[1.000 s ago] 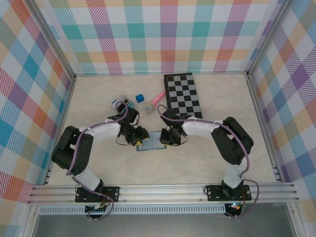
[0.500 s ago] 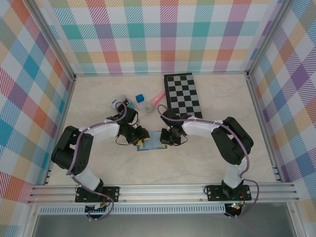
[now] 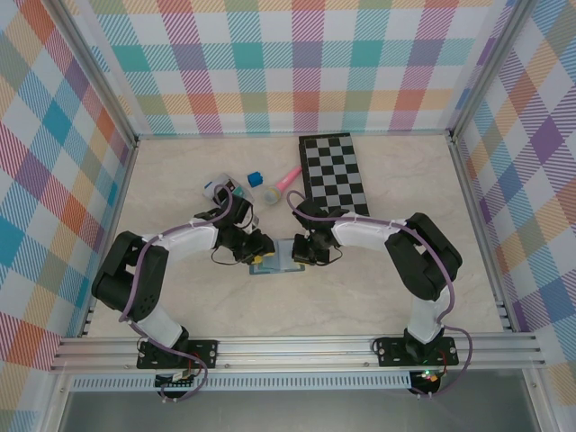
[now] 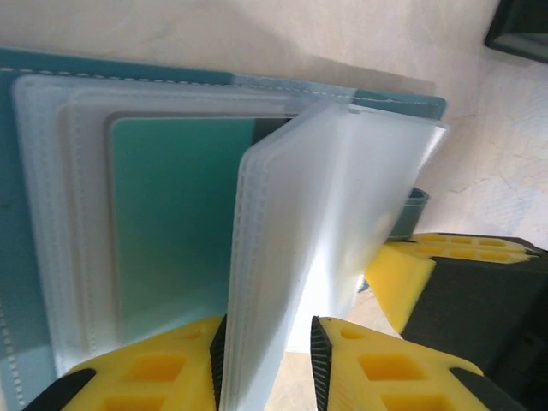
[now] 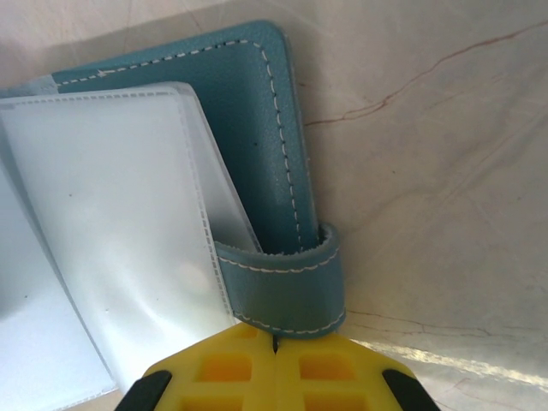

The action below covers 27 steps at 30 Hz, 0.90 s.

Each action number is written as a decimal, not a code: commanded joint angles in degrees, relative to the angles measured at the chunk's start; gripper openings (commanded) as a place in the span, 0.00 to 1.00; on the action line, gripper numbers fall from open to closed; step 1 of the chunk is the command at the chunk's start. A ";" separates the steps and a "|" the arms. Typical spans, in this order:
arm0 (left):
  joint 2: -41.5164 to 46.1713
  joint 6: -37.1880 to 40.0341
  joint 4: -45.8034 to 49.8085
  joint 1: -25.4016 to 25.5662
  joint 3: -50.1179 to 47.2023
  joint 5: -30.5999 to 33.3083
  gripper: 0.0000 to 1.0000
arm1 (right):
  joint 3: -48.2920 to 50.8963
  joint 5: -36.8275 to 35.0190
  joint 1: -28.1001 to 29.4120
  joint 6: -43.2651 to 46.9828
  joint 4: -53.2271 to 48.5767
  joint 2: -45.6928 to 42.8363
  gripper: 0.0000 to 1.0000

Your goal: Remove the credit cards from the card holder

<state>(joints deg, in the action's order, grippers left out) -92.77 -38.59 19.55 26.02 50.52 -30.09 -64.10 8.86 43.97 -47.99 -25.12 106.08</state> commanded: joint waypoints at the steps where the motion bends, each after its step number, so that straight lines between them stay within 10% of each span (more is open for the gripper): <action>1: 2.33 -1.12 -3.11 0.10 0.20 -4.24 0.31 | -0.50 -0.49 0.44 0.11 -0.88 1.67 0.03; 19: -0.87 -3.34 -9.29 2.81 0.54 -6.52 0.28 | 1.87 -4.85 0.47 -0.87 0.03 -3.26 0.03; 27: -0.93 -5.00 -9.87 2.98 0.89 -6.76 0.42 | 4.21 -10.70 0.46 -1.93 0.25 -9.33 0.04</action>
<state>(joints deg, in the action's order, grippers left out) -93.25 -42.63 10.31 28.49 50.46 -35.57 -60.75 1.74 44.14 -48.90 -24.88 100.38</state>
